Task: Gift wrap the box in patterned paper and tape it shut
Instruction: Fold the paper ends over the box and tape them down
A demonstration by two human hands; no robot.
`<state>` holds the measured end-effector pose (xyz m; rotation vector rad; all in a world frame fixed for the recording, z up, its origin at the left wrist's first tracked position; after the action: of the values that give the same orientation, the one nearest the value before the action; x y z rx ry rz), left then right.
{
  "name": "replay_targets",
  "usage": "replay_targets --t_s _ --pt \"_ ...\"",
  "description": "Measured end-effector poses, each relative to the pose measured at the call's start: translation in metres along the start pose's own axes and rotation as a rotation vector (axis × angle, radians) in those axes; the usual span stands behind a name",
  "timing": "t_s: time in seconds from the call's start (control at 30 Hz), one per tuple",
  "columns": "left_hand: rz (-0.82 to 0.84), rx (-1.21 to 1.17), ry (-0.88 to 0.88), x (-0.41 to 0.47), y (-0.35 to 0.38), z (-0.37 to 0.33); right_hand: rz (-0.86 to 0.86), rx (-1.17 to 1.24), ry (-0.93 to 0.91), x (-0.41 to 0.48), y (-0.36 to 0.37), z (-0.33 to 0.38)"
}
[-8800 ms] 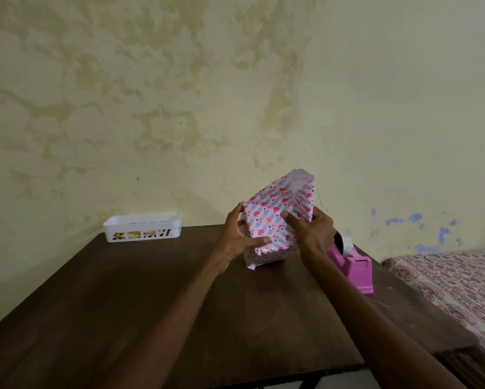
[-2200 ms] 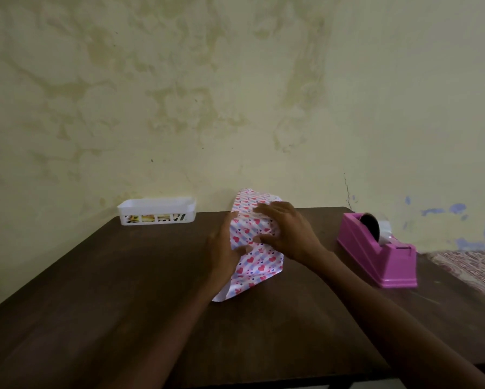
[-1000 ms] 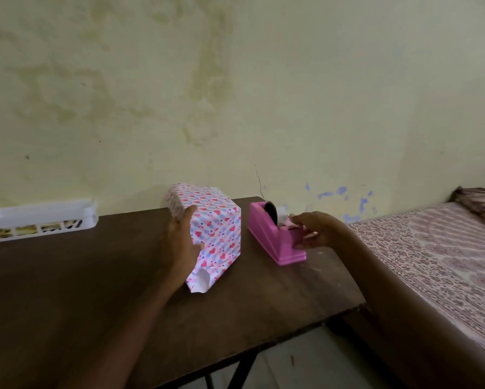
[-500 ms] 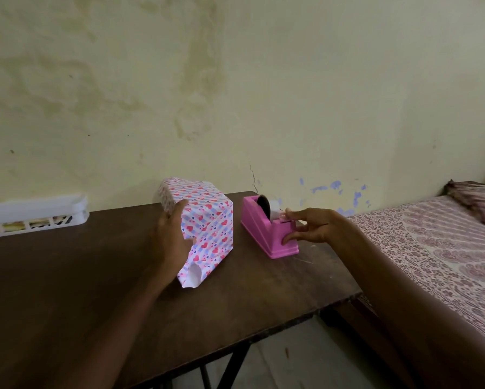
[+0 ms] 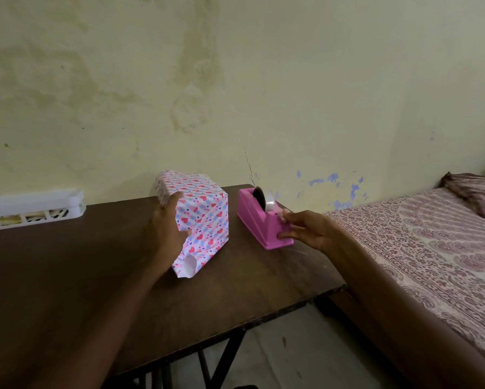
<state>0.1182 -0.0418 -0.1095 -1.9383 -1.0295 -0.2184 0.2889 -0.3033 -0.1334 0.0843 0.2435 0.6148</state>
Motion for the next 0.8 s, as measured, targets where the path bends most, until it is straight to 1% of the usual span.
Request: replay_targets --t_s 0.07,0.17,0.2,0.3,0.33,0.37,0.5,0.53,0.57,0.63,0.7,0.8 --pt "-0.01 0.004 0.006 0.0 -0.001 0.0 -0.019 -0.082 -0.026 0.001 -0.001 -0.004" --pt "-0.007 0.006 -0.002 0.0 0.0 0.0 -0.122 -0.288 -0.14 0.002 -0.007 -0.002" --pt "-0.005 0.006 -0.002 0.0 0.0 0.0 -0.175 -0.401 -0.185 0.003 -0.01 0.001" --pt "-0.015 -0.004 0.001 0.0 -0.001 0.0 -0.378 -0.936 -0.298 -0.001 -0.013 0.012" --pt "-0.016 -0.011 0.001 -0.001 -0.001 -0.001 -0.413 -1.022 -0.328 -0.003 -0.013 0.012" --pt "-0.017 -0.016 0.003 -0.001 -0.001 -0.001 -0.439 -1.059 -0.36 -0.006 -0.013 0.012" --pt "-0.004 -0.022 0.007 0.0 0.0 0.0 -0.564 -1.071 -0.527 -0.034 -0.001 0.017" --pt "-0.003 -0.024 0.009 0.0 -0.001 0.001 -0.544 -1.076 -0.557 -0.04 0.009 0.018" --pt "-0.006 -0.025 0.01 0.001 -0.002 0.001 -0.49 -1.058 -0.581 -0.046 0.023 0.018" --pt "-0.012 -0.027 0.016 0.0 -0.003 0.001 -0.333 -0.982 -0.625 -0.052 0.052 0.014" --pt "-0.017 -0.032 0.034 -0.002 -0.005 -0.001 -0.22 -0.926 -0.699 -0.051 0.081 0.012" --pt "-0.02 -0.046 0.027 -0.004 -0.005 -0.002 -0.141 -0.905 -0.815 -0.042 0.117 0.01"
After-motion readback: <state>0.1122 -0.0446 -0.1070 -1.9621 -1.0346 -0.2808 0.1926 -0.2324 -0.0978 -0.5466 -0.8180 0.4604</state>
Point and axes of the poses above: each hand's wrist, its own x-axis towards the middle knuckle, its own y-axis out of the palm, z = x × y, the point moved 6 cm from there along x, towards the middle knuckle, and after that the axes turned 9 degrees about -x, right-handed, at the moved point
